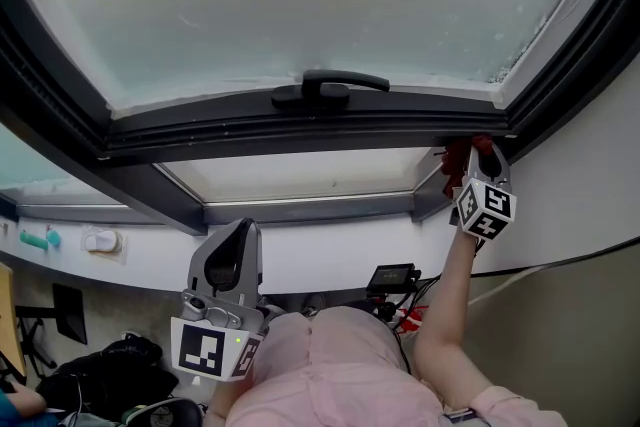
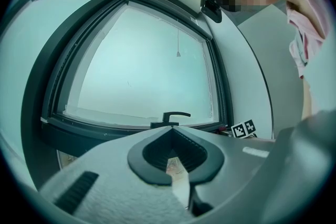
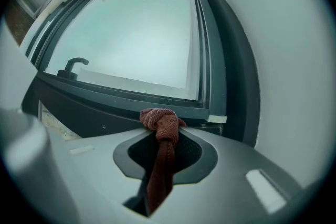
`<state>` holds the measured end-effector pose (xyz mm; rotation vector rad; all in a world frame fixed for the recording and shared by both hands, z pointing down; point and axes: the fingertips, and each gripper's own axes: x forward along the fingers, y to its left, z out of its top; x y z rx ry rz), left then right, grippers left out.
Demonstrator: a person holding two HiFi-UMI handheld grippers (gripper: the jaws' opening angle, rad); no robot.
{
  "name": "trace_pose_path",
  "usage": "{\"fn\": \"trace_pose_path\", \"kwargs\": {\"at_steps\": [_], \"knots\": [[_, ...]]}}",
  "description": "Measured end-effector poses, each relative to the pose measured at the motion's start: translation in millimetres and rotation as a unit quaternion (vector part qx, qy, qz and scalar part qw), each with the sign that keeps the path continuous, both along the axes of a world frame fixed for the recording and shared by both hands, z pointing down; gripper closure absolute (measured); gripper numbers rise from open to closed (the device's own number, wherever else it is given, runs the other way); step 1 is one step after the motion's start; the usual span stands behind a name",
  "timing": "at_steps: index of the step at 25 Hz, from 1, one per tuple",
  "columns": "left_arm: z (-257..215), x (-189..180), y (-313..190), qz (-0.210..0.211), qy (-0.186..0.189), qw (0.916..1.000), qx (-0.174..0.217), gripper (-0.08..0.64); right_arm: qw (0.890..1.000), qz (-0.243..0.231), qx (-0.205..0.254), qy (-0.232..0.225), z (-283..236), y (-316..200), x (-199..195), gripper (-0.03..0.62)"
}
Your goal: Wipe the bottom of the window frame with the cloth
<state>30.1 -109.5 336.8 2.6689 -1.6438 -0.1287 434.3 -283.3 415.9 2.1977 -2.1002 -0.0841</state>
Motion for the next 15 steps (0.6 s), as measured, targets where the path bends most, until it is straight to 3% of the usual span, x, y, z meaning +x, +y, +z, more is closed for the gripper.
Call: {"fn": "trace_pose_path", "kwargs": {"at_steps": [6, 15], "knots": [[2.5, 2.7, -2.3, 0.003, -0.004, 1.0, -0.005, 0.561, 0.999, 0.04, 0.001, -0.007, 0.8, -1.2, 34.0, 0.526], [3.2, 7.4, -6.4, 0.011, -0.007, 0.9999, -0.008, 0.561, 0.999, 0.051, 0.006, -0.005, 0.7, -2.4, 48.9, 0.526]]}}
